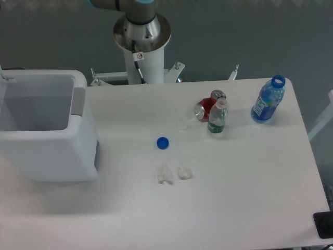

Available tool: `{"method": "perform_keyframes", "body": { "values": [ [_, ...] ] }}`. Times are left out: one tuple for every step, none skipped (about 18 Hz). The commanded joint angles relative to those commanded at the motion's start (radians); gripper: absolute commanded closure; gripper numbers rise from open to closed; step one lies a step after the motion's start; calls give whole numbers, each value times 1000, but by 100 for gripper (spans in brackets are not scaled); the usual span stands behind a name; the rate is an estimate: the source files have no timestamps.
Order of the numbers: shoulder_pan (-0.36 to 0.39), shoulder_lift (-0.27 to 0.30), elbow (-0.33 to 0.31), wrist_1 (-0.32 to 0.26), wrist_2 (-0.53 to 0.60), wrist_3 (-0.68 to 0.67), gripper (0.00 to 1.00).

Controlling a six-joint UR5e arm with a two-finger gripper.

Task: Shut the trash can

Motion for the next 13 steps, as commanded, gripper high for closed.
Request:
{"method": "perform_keyframes", "body": {
  "values": [
    [2, 0, 0, 0, 0, 0, 100],
    [11, 0, 0, 0, 0, 0, 100],
    [20, 2, 0, 0, 0, 0, 100],
    [21, 2, 1, 2, 0, 0, 100],
    [23, 2, 2, 0, 0, 0, 100],
    [26, 2, 0, 0, 0, 0, 100],
    [37, 2, 0, 0, 0, 0, 100],
    [46, 2, 0, 0, 0, 0, 100],
    [51, 2, 0, 0, 0, 0, 100],
    [55, 2, 0, 0, 0, 0, 100],
    [61, 2, 0, 0, 0, 0, 100],
    [64, 2, -2, 0, 0, 0, 100],
    [66, 2, -2, 0, 0, 0, 100]
  ]
}}
